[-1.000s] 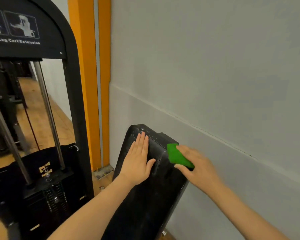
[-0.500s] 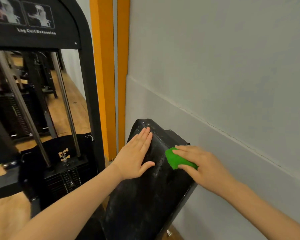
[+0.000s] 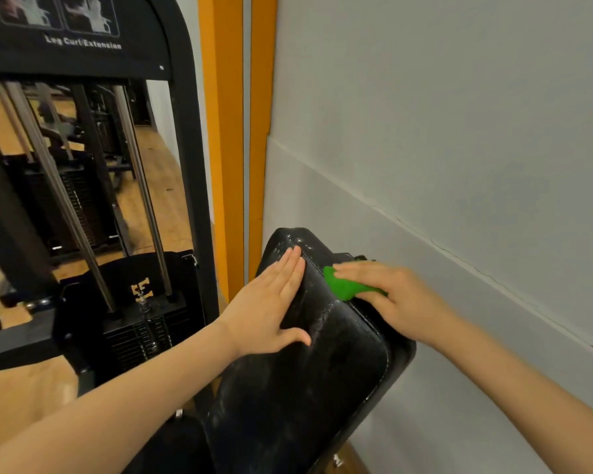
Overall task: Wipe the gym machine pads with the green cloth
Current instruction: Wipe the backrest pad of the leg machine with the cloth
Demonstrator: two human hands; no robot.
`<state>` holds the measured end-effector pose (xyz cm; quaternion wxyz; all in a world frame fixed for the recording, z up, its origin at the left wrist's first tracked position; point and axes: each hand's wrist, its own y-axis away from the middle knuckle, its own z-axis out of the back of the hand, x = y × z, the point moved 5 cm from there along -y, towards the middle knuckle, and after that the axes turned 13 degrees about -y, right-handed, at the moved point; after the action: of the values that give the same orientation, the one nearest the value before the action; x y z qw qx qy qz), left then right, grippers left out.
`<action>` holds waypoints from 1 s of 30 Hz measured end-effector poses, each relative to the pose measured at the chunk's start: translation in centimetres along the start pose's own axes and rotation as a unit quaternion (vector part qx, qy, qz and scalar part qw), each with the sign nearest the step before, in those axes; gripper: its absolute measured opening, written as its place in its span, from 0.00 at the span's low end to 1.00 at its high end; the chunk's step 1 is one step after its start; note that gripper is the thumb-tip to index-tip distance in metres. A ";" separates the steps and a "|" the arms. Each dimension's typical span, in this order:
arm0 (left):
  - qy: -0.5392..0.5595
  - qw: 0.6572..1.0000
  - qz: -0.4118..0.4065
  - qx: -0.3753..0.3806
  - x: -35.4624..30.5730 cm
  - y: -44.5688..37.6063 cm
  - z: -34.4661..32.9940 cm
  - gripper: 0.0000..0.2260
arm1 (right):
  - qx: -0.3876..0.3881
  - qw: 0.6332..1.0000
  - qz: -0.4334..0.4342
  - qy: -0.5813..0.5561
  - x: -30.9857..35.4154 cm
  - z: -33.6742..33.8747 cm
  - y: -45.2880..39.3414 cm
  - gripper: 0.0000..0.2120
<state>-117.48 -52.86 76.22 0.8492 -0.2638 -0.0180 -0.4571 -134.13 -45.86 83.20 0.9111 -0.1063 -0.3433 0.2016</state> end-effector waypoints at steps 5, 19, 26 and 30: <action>0.028 1.000 0.006 -0.004 -0.3 0.0 -0.5 0.46 | 0.008 0.999 0.043 0.004 1.2 0.7 3.9 0.17; 0.072 0.997 0.007 -0.017 0.1 -0.1 -1.3 0.45 | -0.017 0.992 0.093 0.086 2.5 0.8 6.1 0.17; 0.102 0.995 0.008 -0.008 0.2 0.0 -1.2 0.45 | -0.082 0.984 -0.147 -0.063 0.9 0.3 0.2 0.15; 0.109 0.994 0.008 -0.008 0.0 0.0 -1.2 0.45 | -0.082 0.985 -0.145 -0.045 2.3 0.2 3.1 0.18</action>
<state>-117.68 -53.43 75.17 0.8478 -0.2191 0.0800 -0.4762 -133.60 -42.08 83.65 0.9027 -0.1207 -0.4108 0.0433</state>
